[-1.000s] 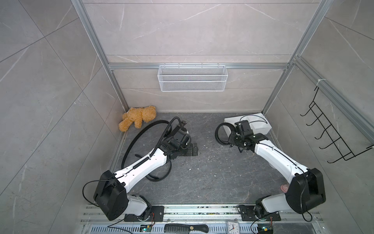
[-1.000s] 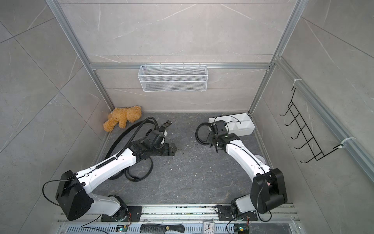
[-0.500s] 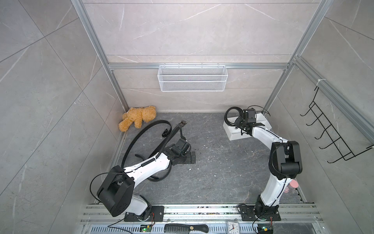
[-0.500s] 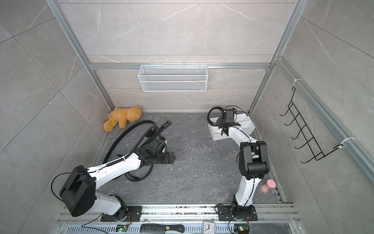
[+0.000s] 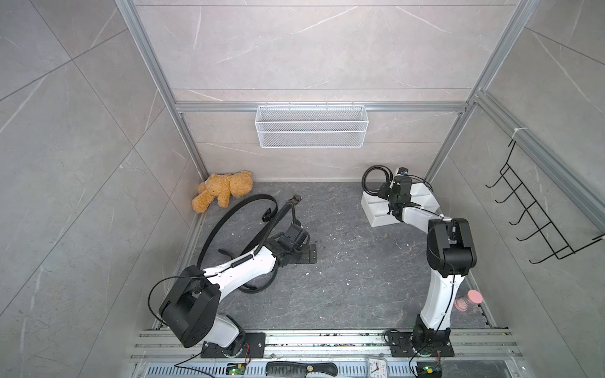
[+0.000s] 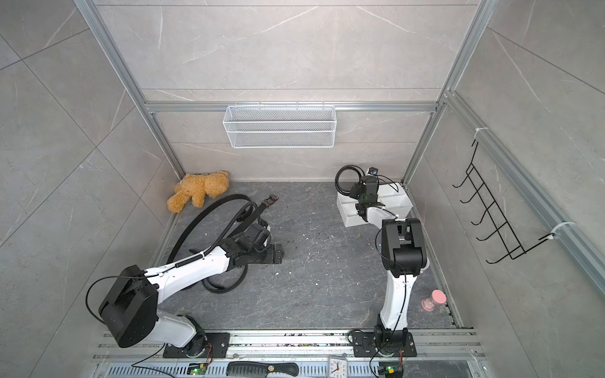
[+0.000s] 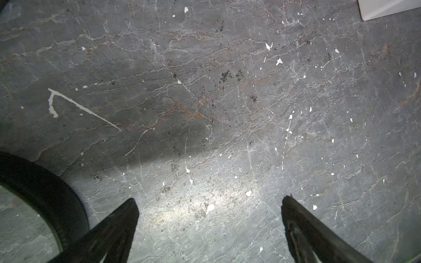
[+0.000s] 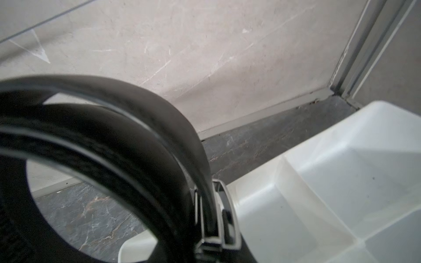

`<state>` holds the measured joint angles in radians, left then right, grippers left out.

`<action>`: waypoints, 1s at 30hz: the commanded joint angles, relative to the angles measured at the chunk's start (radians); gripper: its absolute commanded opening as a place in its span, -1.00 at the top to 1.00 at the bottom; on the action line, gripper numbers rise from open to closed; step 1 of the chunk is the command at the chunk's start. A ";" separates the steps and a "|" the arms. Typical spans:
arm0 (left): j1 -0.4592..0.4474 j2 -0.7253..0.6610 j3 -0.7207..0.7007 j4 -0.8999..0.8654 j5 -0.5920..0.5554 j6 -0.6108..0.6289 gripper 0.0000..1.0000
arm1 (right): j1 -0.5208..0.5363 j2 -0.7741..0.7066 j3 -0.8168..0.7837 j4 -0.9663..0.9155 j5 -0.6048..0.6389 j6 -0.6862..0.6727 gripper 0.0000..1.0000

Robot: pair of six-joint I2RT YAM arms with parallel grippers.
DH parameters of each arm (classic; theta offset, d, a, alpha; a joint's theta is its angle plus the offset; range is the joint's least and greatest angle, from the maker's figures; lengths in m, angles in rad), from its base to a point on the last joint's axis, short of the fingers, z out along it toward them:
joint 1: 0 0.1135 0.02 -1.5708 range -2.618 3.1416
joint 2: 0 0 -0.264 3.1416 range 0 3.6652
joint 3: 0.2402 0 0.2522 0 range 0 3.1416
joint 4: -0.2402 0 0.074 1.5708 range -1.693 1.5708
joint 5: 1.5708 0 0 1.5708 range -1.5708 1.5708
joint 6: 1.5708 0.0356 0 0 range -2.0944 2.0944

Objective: Place the belts into the storage roll
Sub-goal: Place the belt in the container.

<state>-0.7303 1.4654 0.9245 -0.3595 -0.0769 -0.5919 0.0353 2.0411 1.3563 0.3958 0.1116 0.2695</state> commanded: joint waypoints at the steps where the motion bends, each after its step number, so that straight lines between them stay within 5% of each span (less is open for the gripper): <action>1: 0.002 -0.004 0.010 0.009 -0.011 0.013 -0.99 | -0.027 0.029 -0.001 0.196 -0.014 -0.119 1.00; 6: 0.003 -0.003 0.011 0.008 -0.019 0.010 -0.99 | -0.061 0.032 -0.003 0.166 -0.033 -0.186 1.00; 16: 0.003 0.018 0.004 0.040 -0.011 -0.003 -0.99 | -0.004 0.077 -0.016 0.194 0.081 -0.573 1.00; 24: 0.002 -0.007 -0.012 0.030 -0.028 -0.008 -0.99 | -0.003 0.123 -0.065 0.278 0.074 -0.610 1.00; 30: 0.003 -0.023 -0.021 0.015 -0.047 0.000 -0.99 | 0.059 0.015 -0.182 0.263 0.091 -0.589 1.00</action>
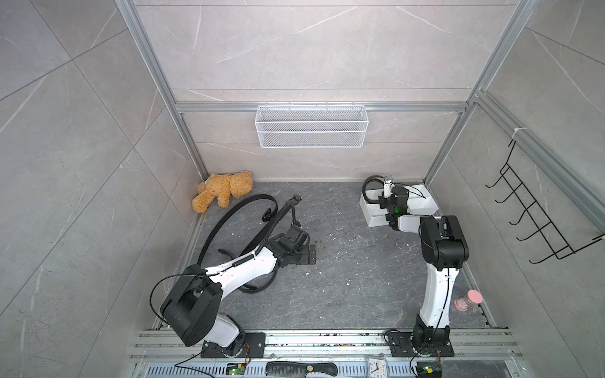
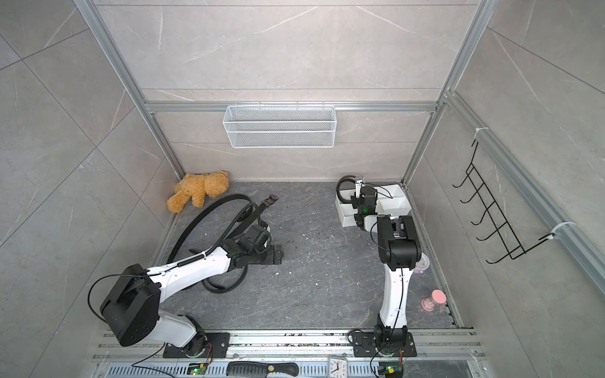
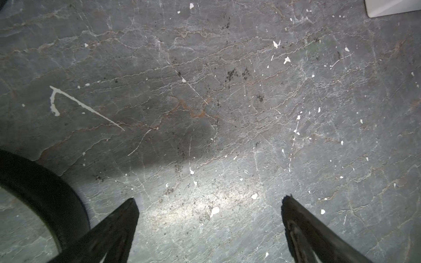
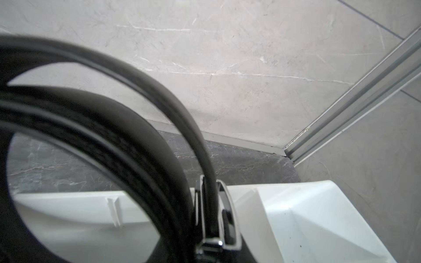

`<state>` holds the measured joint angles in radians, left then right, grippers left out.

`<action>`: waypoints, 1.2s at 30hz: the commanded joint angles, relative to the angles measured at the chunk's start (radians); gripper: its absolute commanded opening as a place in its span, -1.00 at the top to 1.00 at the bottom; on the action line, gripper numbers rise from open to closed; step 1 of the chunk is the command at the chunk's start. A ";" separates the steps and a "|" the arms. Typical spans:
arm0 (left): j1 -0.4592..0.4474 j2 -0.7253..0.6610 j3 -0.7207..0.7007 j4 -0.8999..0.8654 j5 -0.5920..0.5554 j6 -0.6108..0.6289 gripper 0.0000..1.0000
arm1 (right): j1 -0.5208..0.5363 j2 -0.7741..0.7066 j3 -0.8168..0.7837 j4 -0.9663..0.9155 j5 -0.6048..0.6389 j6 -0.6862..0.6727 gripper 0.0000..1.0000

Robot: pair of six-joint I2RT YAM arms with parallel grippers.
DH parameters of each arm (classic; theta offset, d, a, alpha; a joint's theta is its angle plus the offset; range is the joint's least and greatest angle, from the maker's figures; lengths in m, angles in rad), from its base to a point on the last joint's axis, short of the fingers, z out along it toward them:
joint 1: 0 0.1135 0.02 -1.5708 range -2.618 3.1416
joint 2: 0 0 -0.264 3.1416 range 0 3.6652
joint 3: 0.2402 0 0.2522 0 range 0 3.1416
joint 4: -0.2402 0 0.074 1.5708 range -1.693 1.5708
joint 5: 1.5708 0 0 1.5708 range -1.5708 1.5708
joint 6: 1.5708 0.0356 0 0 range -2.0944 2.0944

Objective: Place the belts into the storage roll
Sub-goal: Place the belt in the container.

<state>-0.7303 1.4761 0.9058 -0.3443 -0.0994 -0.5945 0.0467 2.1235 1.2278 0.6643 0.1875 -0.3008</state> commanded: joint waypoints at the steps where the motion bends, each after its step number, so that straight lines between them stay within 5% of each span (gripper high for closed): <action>1: 0.003 -0.031 -0.004 0.004 -0.026 0.001 -0.99 | 0.072 -0.092 -0.091 0.032 0.014 -0.026 1.00; 6: 0.003 -0.014 -0.002 0.023 -0.019 0.000 -0.99 | 0.153 -0.132 -0.078 -0.070 0.070 0.023 1.00; 19: 0.003 -0.051 -0.027 0.030 -0.031 0.000 -0.99 | 0.122 -0.059 -0.086 -0.014 -0.003 0.013 0.98; 24: 0.002 -0.050 -0.023 0.030 -0.033 0.004 -0.99 | 0.123 -0.060 -0.079 -0.043 -0.011 0.005 0.59; 30: 0.003 -0.047 -0.011 0.028 -0.034 0.011 -0.99 | 0.121 -0.073 -0.082 -0.066 -0.012 0.008 -0.27; 36: 0.003 -0.054 -0.006 0.020 -0.037 0.018 -1.00 | 0.122 -0.107 -0.070 -0.119 -0.023 0.026 -0.41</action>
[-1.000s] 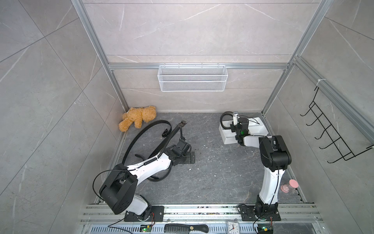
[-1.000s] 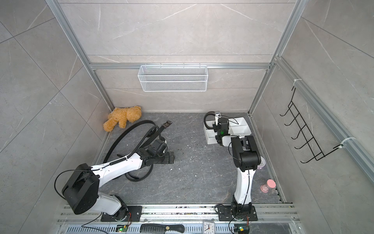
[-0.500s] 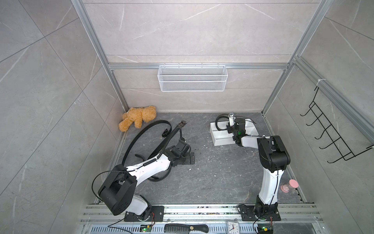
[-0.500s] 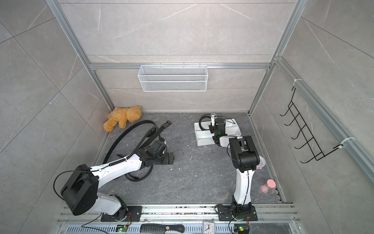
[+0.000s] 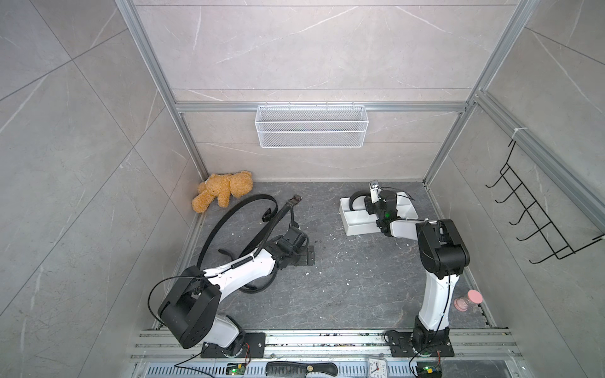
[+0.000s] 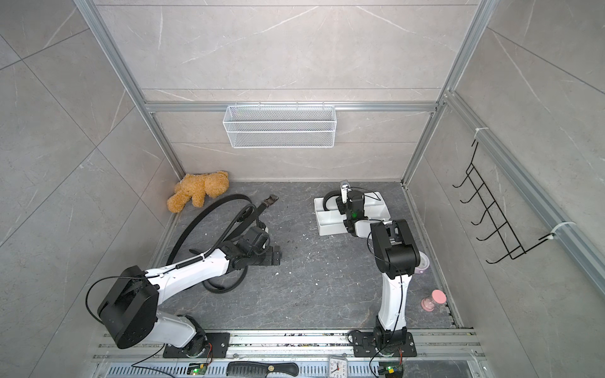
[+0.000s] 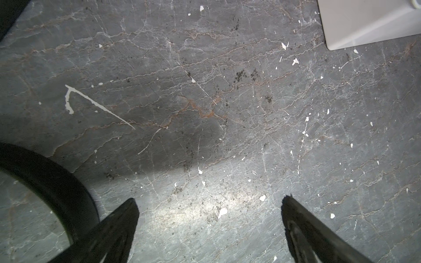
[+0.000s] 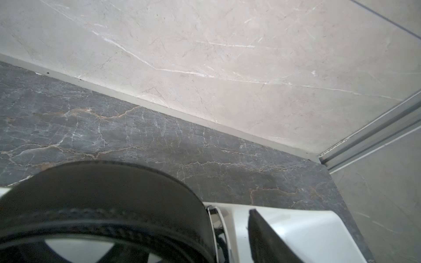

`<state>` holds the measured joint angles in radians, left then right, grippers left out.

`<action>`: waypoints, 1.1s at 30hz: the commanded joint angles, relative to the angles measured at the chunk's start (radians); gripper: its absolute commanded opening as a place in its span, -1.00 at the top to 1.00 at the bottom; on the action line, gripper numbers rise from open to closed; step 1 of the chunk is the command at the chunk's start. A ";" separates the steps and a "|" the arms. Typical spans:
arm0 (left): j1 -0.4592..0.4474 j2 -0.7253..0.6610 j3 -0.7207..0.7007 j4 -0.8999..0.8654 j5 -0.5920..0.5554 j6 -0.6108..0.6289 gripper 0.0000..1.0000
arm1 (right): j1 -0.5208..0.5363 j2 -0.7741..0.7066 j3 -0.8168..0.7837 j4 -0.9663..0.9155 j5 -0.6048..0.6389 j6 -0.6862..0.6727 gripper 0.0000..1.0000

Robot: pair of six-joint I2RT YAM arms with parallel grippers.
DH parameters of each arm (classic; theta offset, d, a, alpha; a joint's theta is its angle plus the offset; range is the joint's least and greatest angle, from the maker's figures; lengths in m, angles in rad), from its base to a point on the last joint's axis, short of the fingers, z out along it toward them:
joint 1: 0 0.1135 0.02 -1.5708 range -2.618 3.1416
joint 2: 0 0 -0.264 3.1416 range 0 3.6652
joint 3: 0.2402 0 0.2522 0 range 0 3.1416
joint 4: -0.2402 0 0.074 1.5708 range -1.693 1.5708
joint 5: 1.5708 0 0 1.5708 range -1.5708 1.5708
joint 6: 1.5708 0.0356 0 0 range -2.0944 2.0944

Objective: Place the belts into the storage roll
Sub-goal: Place the belt in the container, then adjust the belt at the center of the board.

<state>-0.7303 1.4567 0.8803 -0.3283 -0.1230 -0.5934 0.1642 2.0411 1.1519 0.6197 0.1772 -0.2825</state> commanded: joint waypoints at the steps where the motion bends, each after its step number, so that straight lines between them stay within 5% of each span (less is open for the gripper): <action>1: 0.002 -0.035 0.021 0.003 -0.015 0.018 -1.00 | 0.005 -0.036 0.012 -0.100 -0.015 0.016 -0.43; 12: 0.005 -0.048 0.032 -0.012 -0.020 0.011 -0.99 | 0.003 -0.212 0.079 -0.485 -0.004 0.142 -0.81; 21: 0.025 -0.099 0.075 -0.184 -0.034 -0.060 -1.00 | 0.024 -0.444 0.036 -0.789 -0.016 0.305 -0.84; 33: 0.158 -0.148 0.072 -0.503 0.000 -0.110 -1.00 | 0.206 -0.748 -0.061 -1.148 -0.091 0.574 -0.84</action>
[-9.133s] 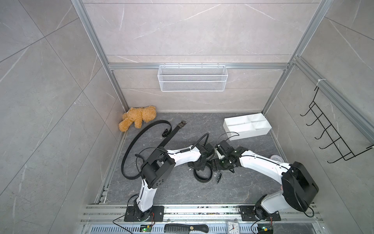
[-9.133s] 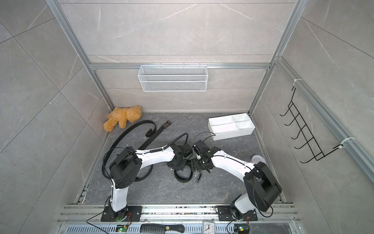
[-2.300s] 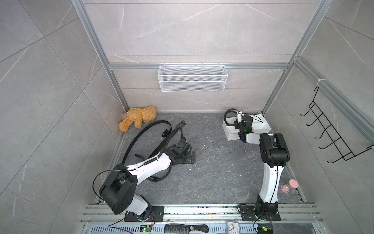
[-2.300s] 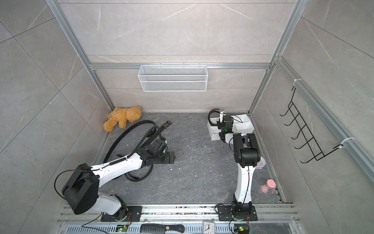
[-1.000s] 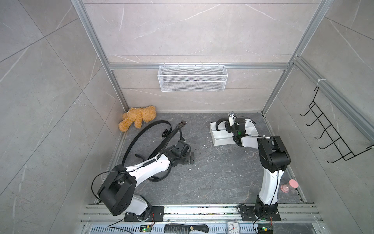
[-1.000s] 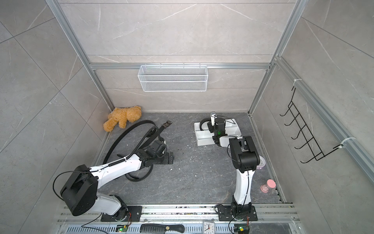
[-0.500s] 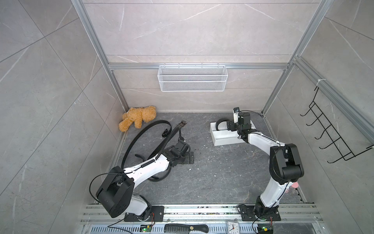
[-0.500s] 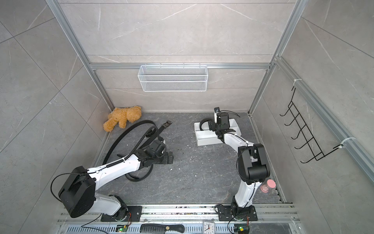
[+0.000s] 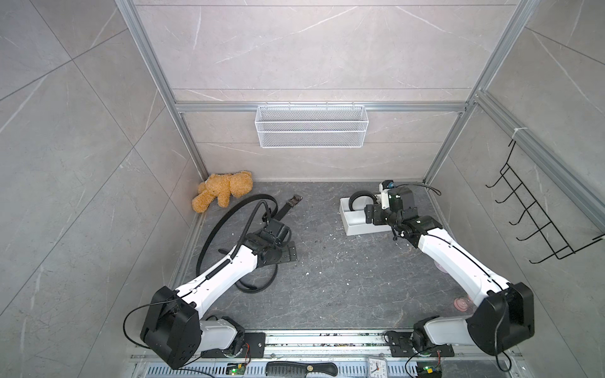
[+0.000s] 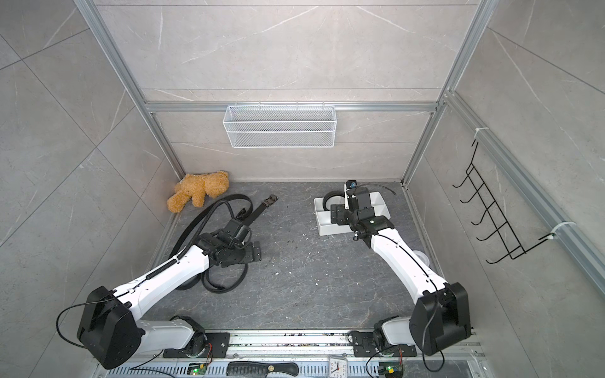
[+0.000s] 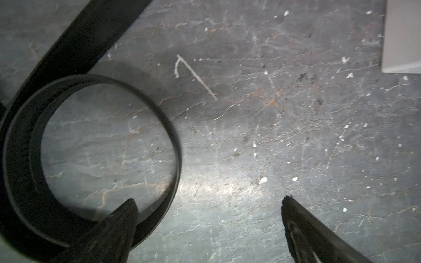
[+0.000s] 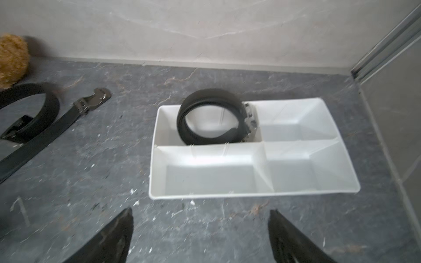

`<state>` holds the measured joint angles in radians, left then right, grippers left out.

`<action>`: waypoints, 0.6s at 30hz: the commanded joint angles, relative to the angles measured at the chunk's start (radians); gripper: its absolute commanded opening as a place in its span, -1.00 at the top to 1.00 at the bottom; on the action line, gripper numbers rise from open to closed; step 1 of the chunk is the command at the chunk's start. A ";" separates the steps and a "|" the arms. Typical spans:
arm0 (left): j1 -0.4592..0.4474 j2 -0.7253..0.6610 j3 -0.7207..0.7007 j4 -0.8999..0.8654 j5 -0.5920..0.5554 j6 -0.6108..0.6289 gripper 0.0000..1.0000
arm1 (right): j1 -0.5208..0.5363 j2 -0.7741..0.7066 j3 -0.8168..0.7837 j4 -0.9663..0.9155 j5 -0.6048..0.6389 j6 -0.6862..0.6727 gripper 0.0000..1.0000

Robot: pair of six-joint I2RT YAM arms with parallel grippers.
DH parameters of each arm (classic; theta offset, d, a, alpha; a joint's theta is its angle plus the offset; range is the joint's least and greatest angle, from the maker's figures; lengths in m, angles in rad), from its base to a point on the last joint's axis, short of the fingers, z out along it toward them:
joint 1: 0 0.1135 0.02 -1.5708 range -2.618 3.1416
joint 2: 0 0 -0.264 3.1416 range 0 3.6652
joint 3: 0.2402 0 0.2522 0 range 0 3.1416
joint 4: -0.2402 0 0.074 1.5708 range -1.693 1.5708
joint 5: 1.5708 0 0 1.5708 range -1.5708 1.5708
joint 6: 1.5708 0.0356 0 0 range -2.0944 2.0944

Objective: Place the belts into the storage roll
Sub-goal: Adjust the belt at the center of the board.

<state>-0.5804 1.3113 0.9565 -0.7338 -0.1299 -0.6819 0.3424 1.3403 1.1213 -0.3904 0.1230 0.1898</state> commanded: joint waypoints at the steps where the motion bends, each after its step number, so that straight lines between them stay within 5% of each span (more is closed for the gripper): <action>1: 0.008 -0.001 -0.020 -0.089 0.024 -0.025 -1.00 | 0.047 -0.067 -0.041 -0.148 -0.045 0.113 -0.84; 12: 0.012 0.180 -0.127 0.131 0.268 0.045 -0.78 | 0.147 -0.169 -0.165 -0.190 -0.076 0.231 -0.84; 18: -0.021 0.151 -0.203 0.140 0.278 -0.008 -0.73 | 0.189 0.144 0.033 -0.111 -0.113 0.217 -0.78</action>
<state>-0.5907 1.5002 0.7948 -0.6052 0.0933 -0.6624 0.5068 1.3560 1.0523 -0.5598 0.0391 0.4007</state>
